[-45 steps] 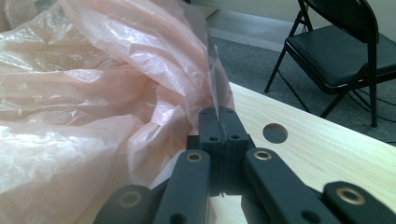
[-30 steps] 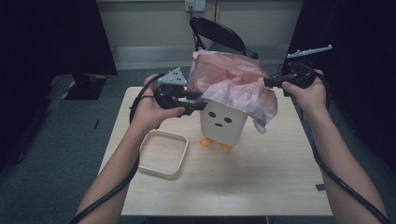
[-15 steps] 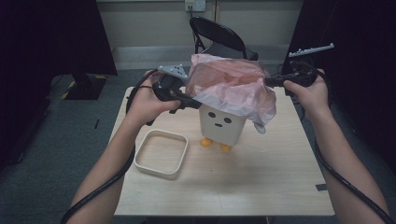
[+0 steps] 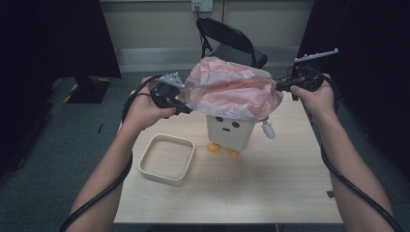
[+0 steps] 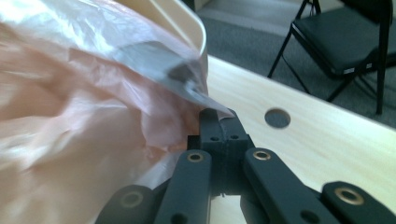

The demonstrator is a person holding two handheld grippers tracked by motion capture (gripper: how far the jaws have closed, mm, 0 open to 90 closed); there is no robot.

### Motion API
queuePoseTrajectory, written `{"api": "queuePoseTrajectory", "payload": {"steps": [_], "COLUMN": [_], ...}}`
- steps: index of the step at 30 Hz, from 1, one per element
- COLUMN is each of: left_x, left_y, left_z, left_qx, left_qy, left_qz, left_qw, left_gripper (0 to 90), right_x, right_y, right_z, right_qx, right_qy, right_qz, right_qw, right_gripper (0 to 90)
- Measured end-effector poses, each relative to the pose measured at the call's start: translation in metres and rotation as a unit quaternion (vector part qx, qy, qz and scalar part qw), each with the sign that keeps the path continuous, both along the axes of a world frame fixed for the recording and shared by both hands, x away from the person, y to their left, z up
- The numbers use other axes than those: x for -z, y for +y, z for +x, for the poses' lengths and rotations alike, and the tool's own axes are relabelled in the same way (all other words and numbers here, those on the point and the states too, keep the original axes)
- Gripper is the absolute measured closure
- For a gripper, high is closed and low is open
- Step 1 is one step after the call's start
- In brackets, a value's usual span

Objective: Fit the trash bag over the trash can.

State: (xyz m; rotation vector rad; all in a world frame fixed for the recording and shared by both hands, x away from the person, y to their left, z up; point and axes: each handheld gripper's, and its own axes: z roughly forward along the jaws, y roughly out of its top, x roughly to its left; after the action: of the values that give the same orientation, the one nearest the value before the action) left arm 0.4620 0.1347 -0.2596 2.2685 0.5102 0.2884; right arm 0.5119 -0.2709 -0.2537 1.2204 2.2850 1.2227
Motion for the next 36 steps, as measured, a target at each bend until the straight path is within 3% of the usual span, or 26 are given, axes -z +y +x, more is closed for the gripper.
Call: {"api": "queuePoseTrajectory", "payload": {"steps": [4, 8, 10, 11, 13, 15, 19, 21, 24, 30, 36], "left_x": [0.004, 0.008, 0.012, 0.014, 0.019, 0.024, 0.025, 0.024, 0.023, 0.017, 0.011], "left_y": [-0.008, -0.011, -0.013, -0.014, -0.014, -0.014, -0.017, -0.017, -0.016, -0.017, -0.017], "left_z": [0.0, 0.002, 0.003, 0.003, 0.004, 0.004, 0.001, 0.0, 0.0, -0.006, -0.01], "left_qx": [0.013, 0.009, 0.012, 0.011, 0.004, 0.006, 0.003, 0.001, -0.007, -0.008, -0.011], "left_qy": [0.001, 0.013, 0.02, 0.022, 0.026, 0.033, 0.021, 0.025, 0.026, 0.019, 0.009], "left_qz": [-0.004, -0.01, 0.011, 0.004, 0.011, 0.003, 0.02, 0.014, 0.01, -0.002, -0.012], "left_qw": [0.9999, 0.9998, 0.9997, 0.9997, 0.9996, 0.9994, 0.9996, 0.9996, 0.9996, 0.9998, 0.9998], "left_gripper": [90.0, 90.0, 90.0, 90.0, 90.0, 90.0, 90.0, 90.0, 90.0, 90.0, 90.0], "right_x": [0.024, 0.039, 0.043, 0.043, 0.042, 0.041, 0.041, 0.041, 0.039, 0.017, -0.007], "right_y": [0.0, -0.002, -0.002, -0.001, -0.002, -0.003, -0.007, -0.009, -0.013, -0.018, -0.019], "right_z": [0.005, 0.007, 0.008, 0.007, 0.006, 0.005, -0.001, -0.004, -0.008, -0.019, -0.032], "right_qx": [-0.004, -0.003, -0.007, -0.008, -0.005, -0.005, -0.002, 0.006, 0.013, 0.024, 0.008], "right_qy": [0.03, 0.036, 0.039, 0.039, 0.035, 0.034, 0.03, 0.026, 0.032, 0.021, 0.018], "right_qz": [-0.005, 0.001, 0.007, 0.008, -0.003, -0.007, -0.003, -0.001, 0.008, -0.002, 0.002], "right_qw": [0.9995, 0.9993, 0.9992, 0.9992, 0.9994, 0.9994, 0.9995, 0.9996, 0.9994, 0.9995, 0.9998], "right_gripper": [90.0, 90.0, 90.0, 90.0, 90.0, 90.0, 90.0, 80.2, 72.7, 63.9, 57.9]}}
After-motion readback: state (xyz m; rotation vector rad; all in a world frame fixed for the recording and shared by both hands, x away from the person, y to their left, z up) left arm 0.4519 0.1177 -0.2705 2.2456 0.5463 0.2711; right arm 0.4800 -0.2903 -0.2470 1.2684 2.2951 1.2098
